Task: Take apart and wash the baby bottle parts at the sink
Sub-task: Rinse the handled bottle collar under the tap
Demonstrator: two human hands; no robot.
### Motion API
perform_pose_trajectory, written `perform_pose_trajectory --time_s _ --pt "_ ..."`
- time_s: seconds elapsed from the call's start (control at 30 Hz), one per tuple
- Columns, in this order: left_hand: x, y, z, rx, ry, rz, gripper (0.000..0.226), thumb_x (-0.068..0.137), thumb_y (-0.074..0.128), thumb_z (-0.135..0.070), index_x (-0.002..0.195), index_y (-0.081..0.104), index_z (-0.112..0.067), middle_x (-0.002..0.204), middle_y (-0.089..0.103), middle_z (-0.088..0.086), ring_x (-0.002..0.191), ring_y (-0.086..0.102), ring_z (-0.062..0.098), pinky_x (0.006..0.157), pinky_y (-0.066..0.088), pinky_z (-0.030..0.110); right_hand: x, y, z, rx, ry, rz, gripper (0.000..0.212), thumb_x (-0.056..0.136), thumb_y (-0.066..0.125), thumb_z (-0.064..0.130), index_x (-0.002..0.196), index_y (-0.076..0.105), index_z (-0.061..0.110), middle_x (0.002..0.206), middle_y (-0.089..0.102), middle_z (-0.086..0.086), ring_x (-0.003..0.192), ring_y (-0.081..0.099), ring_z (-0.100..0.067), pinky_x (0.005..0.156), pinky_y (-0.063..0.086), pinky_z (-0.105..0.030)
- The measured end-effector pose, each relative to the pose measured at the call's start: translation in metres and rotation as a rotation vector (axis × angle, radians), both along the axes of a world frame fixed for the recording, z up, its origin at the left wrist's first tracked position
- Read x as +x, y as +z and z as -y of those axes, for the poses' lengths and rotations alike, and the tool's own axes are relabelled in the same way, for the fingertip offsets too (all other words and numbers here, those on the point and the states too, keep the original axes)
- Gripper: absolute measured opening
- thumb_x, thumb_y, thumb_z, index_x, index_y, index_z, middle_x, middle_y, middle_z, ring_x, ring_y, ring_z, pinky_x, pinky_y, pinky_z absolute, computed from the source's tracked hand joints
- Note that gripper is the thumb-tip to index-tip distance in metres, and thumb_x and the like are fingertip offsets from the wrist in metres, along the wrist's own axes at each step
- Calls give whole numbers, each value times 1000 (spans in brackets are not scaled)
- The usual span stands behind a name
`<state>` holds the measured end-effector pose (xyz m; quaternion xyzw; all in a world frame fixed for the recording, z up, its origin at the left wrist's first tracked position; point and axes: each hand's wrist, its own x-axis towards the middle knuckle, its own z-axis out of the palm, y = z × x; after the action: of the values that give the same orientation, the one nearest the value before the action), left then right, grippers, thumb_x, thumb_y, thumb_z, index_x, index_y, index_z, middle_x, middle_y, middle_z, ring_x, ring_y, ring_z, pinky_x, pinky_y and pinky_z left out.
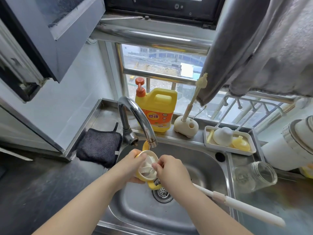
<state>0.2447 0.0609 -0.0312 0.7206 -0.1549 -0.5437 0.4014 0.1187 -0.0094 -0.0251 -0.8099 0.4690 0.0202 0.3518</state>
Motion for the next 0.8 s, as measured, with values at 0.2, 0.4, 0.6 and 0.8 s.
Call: perform_pose_trajectory --time_s 0.2,0.4,0.6,0.8 --pt "5 -6 5 42 -9 204 32 88 60 -42 86 40 -18 82 51 4 72 49 16 66 40 32 -1 -4 -6 -28 12 5 23 94 48 44 81 53 25 87 67 3 89 60 -24 73 47 -32" --pt "4 9 8 81 -192 538 41 83 60 -55 78 43 -17 71 46 -3 64 41 12 59 32 28 -8 -3 -9 -44 38 12 21 94 49 43 80 50 28 92 66 1 94 58 -27 70 39 -32" --pt "6 13 11 167 -403 926 27 91 47 -26 65 47 -18 73 55 0 82 57 25 66 39 31 -7 -5 -11 -20 44 -4 23 93 48 45 77 48 29 93 67 2 96 56 -27 78 46 -34" --pt "6 18 3 -13 -331 904 21 91 53 -16 100 72 -19 102 69 -4 98 60 13 83 44 25 -14 1 1 -75 33 21 22 95 47 42 90 57 23 94 66 1 93 59 -25 66 37 -30"
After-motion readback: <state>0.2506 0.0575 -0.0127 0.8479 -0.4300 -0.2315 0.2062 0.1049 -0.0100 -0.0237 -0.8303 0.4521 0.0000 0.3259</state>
